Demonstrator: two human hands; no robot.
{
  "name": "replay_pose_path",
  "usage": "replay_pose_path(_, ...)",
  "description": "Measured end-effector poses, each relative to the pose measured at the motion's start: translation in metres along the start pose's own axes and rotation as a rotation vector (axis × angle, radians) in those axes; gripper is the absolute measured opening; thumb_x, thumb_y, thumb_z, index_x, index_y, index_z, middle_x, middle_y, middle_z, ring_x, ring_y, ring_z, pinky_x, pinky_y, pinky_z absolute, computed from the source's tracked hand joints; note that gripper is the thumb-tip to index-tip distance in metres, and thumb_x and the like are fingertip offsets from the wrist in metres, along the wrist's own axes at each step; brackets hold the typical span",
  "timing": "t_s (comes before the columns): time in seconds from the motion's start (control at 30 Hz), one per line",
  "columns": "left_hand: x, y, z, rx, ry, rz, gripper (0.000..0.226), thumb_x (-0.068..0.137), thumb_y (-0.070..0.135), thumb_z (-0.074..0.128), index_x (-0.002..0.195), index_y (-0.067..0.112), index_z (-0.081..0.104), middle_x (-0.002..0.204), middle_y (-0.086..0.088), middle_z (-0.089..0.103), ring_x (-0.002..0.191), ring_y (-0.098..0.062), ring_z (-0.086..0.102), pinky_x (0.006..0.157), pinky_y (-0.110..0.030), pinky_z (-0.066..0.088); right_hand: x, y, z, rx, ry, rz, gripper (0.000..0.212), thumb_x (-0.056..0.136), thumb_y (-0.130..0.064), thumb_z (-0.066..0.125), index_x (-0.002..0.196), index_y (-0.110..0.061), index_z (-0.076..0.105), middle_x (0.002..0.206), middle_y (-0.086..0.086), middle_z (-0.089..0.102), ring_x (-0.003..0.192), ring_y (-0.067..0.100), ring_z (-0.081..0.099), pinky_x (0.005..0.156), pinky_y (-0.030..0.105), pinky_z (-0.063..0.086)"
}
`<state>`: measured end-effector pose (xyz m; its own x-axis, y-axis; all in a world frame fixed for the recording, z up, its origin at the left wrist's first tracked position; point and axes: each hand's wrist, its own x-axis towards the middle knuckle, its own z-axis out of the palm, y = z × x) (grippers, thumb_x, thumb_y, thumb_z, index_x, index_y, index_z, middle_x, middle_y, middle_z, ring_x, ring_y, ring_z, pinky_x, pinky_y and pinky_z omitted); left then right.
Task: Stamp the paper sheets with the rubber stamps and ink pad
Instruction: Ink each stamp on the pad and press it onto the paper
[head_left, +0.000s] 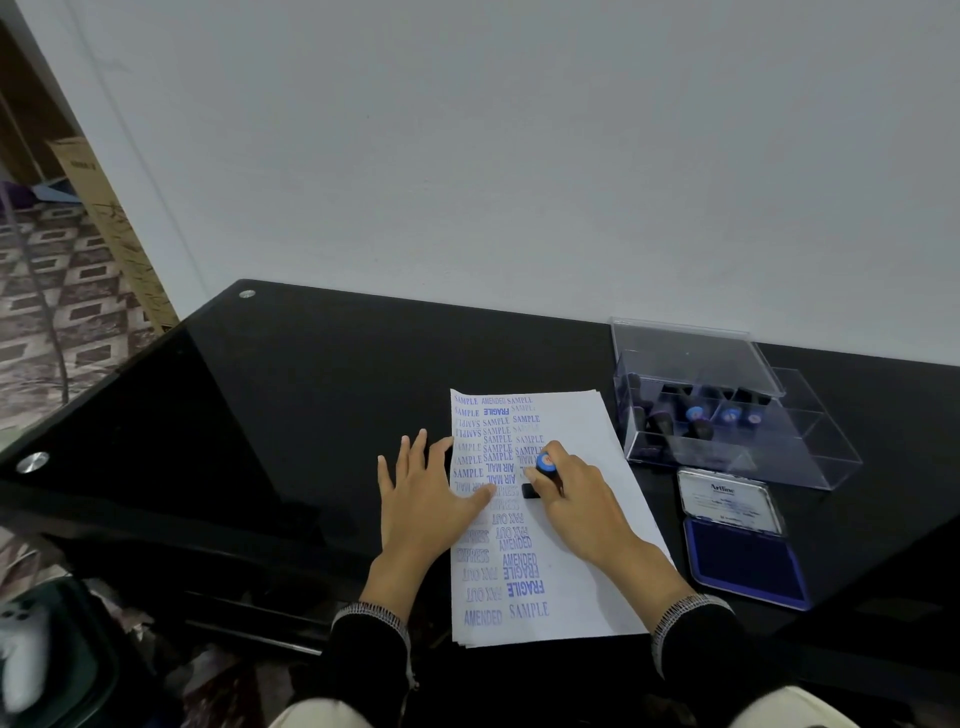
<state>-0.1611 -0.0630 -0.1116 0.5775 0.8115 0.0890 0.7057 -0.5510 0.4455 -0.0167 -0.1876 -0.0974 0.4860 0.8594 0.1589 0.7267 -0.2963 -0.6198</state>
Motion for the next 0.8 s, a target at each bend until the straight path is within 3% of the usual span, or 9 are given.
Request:
replay_pose_path(0.27, 0.001, 0.002, -0.001, 0.028, 0.009, -0.007, 0.080, 0.080, 0.071, 0.051, 0.146, 0.033, 0.024, 0.160, -0.001, 0.011, 0.149, -0.021, 0.000, 0.117, -0.049, -0.005, 0.002, -0.002, -0.006, 0.042, -0.025, -0.007, 0.016, 0.097, -0.037, 0.045, 0.090, -0.025, 0.038, 0.083, 0.000, 0.059, 0.070, 0.016, 0.054, 0.062, 0.032, 0.046)
replay_pose_path(0.4, 0.001, 0.002, -0.001, 0.031, 0.015, -0.005, 0.079, 0.080, 0.071, 0.050, 0.145, 0.034, 0.025, 0.160, -0.001, 0.013, 0.148, -0.021, 0.001, 0.118, -0.050, -0.003, 0.002, -0.005, -0.011, 0.195, -0.030, 0.038, 0.018, 0.098, -0.028, 0.048, 0.082, -0.023, 0.040, 0.072, -0.008, 0.054, 0.060, 0.006, 0.049, 0.058, 0.019, 0.040)
replay_pose_path(0.53, 0.001, 0.003, -0.002, 0.018, 0.019, 0.009, 0.077, 0.081, 0.069, 0.050, 0.145, 0.034, 0.026, 0.159, 0.000, 0.015, 0.148, -0.021, 0.002, 0.117, -0.049, -0.003, -0.001, 0.005, -0.015, 0.504, 0.194, 0.151, 0.022, 0.097, -0.017, 0.049, 0.080, -0.004, 0.045, 0.062, 0.006, 0.050, 0.055, 0.007, 0.044, 0.060, 0.020, 0.037)
replay_pose_path(0.8, 0.001, 0.003, -0.002, 0.014, 0.035, 0.025, 0.077, 0.081, 0.068, 0.051, 0.145, 0.031, 0.028, 0.157, 0.006, 0.020, 0.148, -0.021, 0.004, 0.118, -0.051, -0.002, 0.001, 0.018, -0.016, 0.786, 0.414, 0.280, 0.021, 0.098, -0.011, 0.046, 0.079, -0.008, 0.053, 0.060, 0.008, 0.053, 0.050, 0.002, 0.048, 0.054, 0.014, 0.038)
